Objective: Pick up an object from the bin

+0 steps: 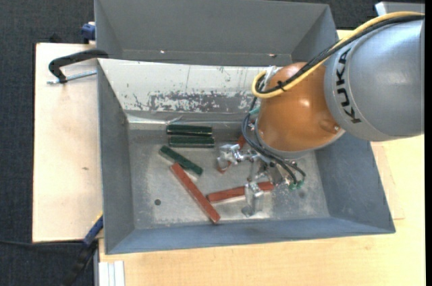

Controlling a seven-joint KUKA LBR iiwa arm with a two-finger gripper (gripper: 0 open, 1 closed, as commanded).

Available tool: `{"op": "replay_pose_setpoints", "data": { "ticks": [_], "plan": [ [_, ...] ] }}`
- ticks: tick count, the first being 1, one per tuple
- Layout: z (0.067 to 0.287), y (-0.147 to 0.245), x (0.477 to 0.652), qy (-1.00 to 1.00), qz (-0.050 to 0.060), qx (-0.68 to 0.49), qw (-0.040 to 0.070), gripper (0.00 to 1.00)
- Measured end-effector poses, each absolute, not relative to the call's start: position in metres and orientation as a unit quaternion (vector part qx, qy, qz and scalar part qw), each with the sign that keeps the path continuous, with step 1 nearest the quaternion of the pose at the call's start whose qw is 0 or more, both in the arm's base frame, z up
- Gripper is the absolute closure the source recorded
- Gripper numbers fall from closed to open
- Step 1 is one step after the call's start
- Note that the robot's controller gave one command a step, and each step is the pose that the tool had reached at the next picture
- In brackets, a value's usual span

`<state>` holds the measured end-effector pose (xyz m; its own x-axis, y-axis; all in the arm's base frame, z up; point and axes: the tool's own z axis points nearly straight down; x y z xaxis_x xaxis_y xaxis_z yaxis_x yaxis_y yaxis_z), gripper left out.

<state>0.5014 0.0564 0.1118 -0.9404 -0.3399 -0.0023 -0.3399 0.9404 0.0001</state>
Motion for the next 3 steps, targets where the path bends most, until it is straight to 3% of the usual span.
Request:
{"op": "replay_pose_setpoints", "data": {
  "ticks": [1,2,3],
  "plan": [
    [0.07,0.049,0.495,0.989,0.001,-0.148,0.0,1.0],
    [0.07,0.049,0.495,0.989,0.001,-0.148,0.0,1.0],
    [0.208,0.051,0.507,0.991,0.001,-0.137,0.002,1.0]
  ]
}}
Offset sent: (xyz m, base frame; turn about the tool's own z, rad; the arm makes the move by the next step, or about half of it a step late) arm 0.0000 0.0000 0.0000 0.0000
